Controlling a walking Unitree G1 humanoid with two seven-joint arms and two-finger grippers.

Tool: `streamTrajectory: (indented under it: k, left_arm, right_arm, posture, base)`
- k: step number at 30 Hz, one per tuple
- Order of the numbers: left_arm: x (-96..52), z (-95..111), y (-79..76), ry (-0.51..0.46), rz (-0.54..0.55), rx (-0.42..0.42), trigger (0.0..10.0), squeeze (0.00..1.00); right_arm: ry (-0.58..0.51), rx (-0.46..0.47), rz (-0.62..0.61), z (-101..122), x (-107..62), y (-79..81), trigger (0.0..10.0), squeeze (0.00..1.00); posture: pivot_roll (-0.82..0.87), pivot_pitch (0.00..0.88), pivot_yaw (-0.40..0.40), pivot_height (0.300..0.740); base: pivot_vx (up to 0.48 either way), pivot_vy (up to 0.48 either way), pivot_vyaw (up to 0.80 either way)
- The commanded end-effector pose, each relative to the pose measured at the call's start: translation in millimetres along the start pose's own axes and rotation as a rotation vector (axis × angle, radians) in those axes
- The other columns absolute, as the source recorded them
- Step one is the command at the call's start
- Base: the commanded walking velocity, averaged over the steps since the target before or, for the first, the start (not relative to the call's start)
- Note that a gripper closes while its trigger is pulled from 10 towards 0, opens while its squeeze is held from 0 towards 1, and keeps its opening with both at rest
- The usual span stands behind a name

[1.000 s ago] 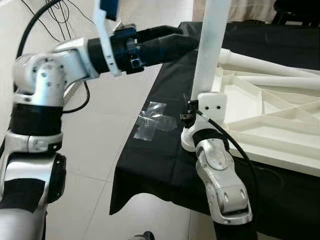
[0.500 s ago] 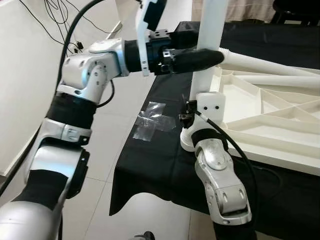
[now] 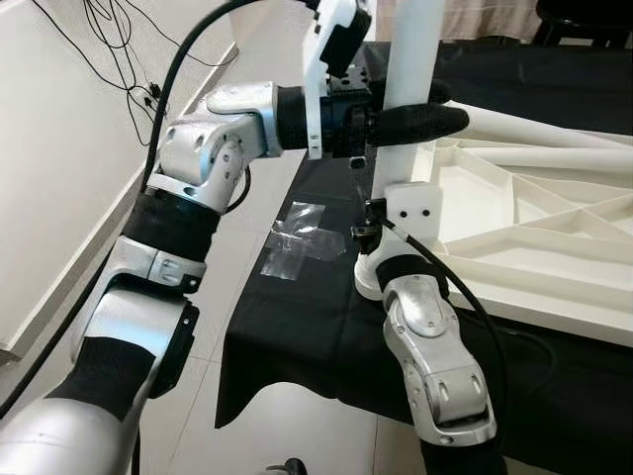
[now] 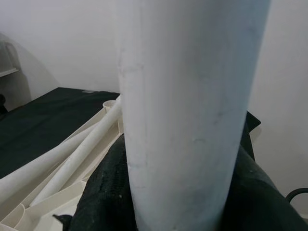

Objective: Building children table

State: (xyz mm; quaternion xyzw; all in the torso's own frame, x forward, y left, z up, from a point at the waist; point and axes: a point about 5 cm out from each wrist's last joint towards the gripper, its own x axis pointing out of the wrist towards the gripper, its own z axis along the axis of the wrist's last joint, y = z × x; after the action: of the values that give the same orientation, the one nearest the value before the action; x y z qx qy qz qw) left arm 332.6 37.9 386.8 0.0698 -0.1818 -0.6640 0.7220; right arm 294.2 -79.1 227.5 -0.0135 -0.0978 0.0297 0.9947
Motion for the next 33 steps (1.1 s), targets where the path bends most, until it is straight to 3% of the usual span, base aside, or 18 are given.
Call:
streamTrajectory:
  k: [1, 4, 5, 10, 12, 13, 14, 15, 16, 19, 22, 26, 29, 30, 32, 33]
  left_arm:
    - [-2.3, -3, 3.0, 0.004, 0.033, 0.012, 0.0, 0.0]
    - [-2.3, -3, 3.6, 0.003, 0.037, 0.013, 0.0, 0.0]
    - [-2.4, -3, 4.1, 0.001, 0.04, 0.016, 0.0, 0.0]
    - [-2.8, -3, 5.7, -0.006, 0.05, 0.018, 0.0, 0.0]
    - [-2.4, -3, 5.3, -0.011, 0.047, 0.02, 0.0, 0.0]
    - [-2.4, -3, 5.3, -0.011, 0.047, 0.02, 0.0, 0.0]
    - [-2.3, -3, 4.9, -0.012, 0.045, 0.02, 0.0, 0.0]
    - [-2.1, -3, 4.6, -0.014, 0.043, 0.02, 0.0, 0.0]
    - [-2.0, -3, 4.1, -0.016, 0.04, 0.018, 0.0, 0.0]
    - [-1.7, -3, 3.7, -0.019, 0.037, 0.016, 0.0, 0.0]
    - [-1.7, -3, 3.7, -0.019, 0.037, 0.016, 0.0, 0.0]
    - [0.0, -2, 2.7, -0.028, 0.028, 0.012, 0.0, 0.0]
    - [1.1, -1, 2.1, -0.032, 0.025, 0.012, 0.0, 0.0]
    - [1.3, -1, 1.9, -0.034, 0.024, 0.013, 0.0, 0.0]
    - [1.3, -1, 1.9, -0.034, 0.024, 0.013, 0.0, 0.0]
    - [1.4, 0, 1.5, -0.035, 0.023, 0.013, 0.0, 0.0]
  right_arm:
    - [0.21, 0.141, 0.045, -36, -4.7, 16.0, 10.0, 0.0]
    - [0.207, 0.14, 0.046, -35, -3.5, 14.6, 10.0, 0.0]
    - [0.191, 0.142, 0.062, -33, -1.2, 12.8, 10.0, 1.0]
    - [0.091, 0.115, 0.159, -17, 18.0, -2.9, 10.0, 1.0]
    - [0.075, 0.081, 0.392, -7, 33.4, -12.4, 10.0, 1.0]
    - [0.075, 0.081, 0.392, -7, 33.4, -12.4, 10.0, 1.0]
    - [0.079, 0.068, 0.474, -4, 37.5, -16.5, 10.0, 1.0]
    - [0.069, 0.001, 0.557, 0, 41.0, -22.5, 10.0, 0.88]
    - [0.085, -0.034, 0.649, 3, 45.3, -30.1, 10.0, 0.0]
    - [0.108, -0.055, 0.738, 6, 49.1, -38.5, 10.0, 0.0]
    - [0.108, -0.055, 0.738, 6, 49.1, -38.5, 10.0, 0.0]
    - [0.096, -0.125, 0.859, 17, 69.3, -47.6, 10.0, 0.0]
    - [0.102, -0.107, 0.908, 19, 77.3, -49.7, 10.0, 0.0]
    - [0.105, -0.095, 0.93, 18, 79.4, -49.3, 4.5, 0.0]
    - [0.105, -0.095, 0.93, 18, 79.4, -49.3, 4.5, 0.0]
    - [0.105, -0.072, 0.973, 17, 80.3, -48.1, 0.0, 0.0]
  posture:
    - [0.07, 0.245, 0.127, 0.74]
    - [0.07, 0.243, 0.128, 0.74]
    - [0.07, 0.241, 0.127, 0.74]
    - [0.06, 0.238, 0.123, 0.74]
    - [0.06, 0.237, 0.118, 0.74]
    - [0.06, 0.237, 0.118, 0.74]
    - [0.06, 0.237, 0.118, 0.74]
    - [0.06, 0.235, 0.118, 0.74]
    - [0.06, 0.238, 0.117, 0.74]
    - [0.06, 0.238, 0.117, 0.74]
    - [0.06, 0.238, 0.117, 0.74]
    - [0.06, 0.242, 0.119, 0.74]
    - [0.06, 0.244, 0.117, 0.74]
    - [0.07, 0.246, 0.117, 0.74]
    - [0.07, 0.246, 0.117, 0.74]
    - [0.07, 0.248, 0.116, 0.74]
  base:
    - [0.0, 0.0, 0.0]
    - [0.0, 0.0, 0.0]
    - [0.0, 0.0, 0.0]
    - [0.0, 0.0, 0.0]
    - [0.0, 0.0, 0.0]
    - [0.0, 0.0, 0.0]
    - [0.0, 0.0, 0.0]
    - [0.0, 0.0, 0.0]
    - [0.0, 0.0, 0.0]
    - [0.0, 0.0, 0.0]
    - [0.0, 0.0, 0.0]
    - [0.0, 0.0, 0.0]
    - [0.0, 0.0, 0.0]
    - [0.0, 0.0, 0.0]
    - [0.0, 0.0, 0.0]
    - [0.0, 0.0, 0.0]
